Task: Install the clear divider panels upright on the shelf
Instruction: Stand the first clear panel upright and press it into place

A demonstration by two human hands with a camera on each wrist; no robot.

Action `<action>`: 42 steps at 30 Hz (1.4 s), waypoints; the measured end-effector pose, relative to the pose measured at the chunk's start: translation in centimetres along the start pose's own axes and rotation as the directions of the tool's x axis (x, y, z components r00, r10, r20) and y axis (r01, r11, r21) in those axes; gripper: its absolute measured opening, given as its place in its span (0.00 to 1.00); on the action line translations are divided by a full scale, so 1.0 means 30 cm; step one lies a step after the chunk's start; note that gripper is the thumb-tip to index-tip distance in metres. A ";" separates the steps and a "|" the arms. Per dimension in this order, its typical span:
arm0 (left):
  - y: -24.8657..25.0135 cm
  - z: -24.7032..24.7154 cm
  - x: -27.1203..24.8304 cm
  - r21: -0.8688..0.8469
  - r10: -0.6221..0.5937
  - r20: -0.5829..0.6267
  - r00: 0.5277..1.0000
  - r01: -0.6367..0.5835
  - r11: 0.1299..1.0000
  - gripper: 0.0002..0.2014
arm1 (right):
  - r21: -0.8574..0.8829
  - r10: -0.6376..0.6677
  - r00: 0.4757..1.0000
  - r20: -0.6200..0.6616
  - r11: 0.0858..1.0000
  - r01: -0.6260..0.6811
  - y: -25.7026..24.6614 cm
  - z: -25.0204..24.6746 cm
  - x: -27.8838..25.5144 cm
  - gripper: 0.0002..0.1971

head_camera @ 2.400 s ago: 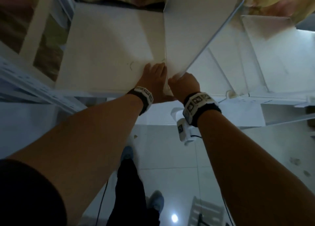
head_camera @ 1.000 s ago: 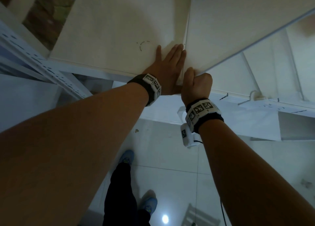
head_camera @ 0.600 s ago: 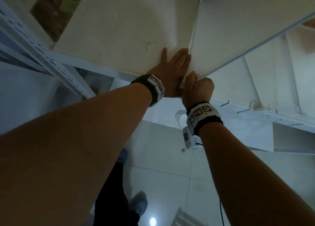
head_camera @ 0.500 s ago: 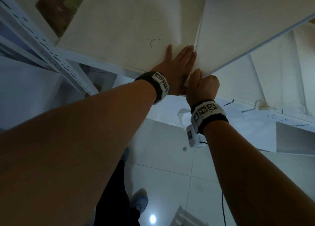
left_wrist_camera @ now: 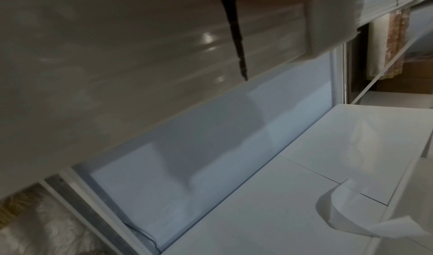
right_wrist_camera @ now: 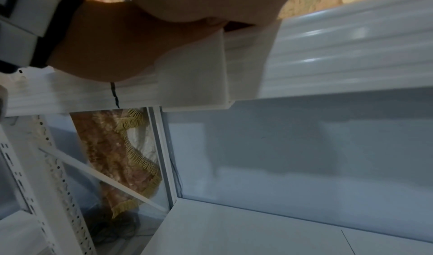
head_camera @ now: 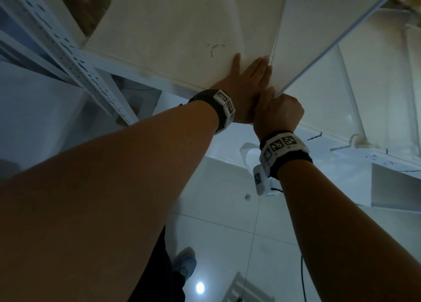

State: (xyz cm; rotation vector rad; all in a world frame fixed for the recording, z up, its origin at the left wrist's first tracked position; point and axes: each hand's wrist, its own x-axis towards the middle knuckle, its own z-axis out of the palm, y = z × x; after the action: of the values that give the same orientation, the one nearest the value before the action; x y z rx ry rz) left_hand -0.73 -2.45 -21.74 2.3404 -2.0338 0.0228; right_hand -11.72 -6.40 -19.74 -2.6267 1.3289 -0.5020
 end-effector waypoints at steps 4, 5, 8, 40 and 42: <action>0.010 -0.007 0.002 0.006 0.003 0.006 1.000 -0.003 1.000 0.43 | -0.038 0.014 1.000 0.010 0.999 -0.014 0.005 -0.003 0.002 0.26; 0.009 -0.010 -0.002 0.003 -0.009 0.008 1.000 0.009 1.000 0.44 | -0.034 0.012 1.000 0.009 0.999 -0.012 0.001 -0.002 0.001 0.25; 0.009 -0.022 -0.010 0.001 -0.024 0.035 0.999 0.024 1.000 0.45 | -0.032 0.010 1.000 0.016 0.999 -0.010 -0.007 -0.009 -0.009 0.24; 0.020 -0.063 -0.019 0.043 -0.011 0.113 0.994 0.006 0.999 0.46 | 0.143 0.028 0.937 -0.348 0.989 0.024 -0.028 0.021 0.029 0.21; 0.021 -0.064 -0.018 0.049 -0.019 0.097 0.995 0.014 0.999 0.46 | 0.131 0.014 0.947 -0.322 0.991 0.030 -0.023 0.018 0.030 0.21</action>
State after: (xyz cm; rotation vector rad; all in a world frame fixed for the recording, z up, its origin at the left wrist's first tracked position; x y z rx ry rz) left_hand -1.40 -1.93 -19.83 2.4331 -2.0796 -0.0437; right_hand -10.51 -6.74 -19.85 -2.5164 1.3137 -1.0222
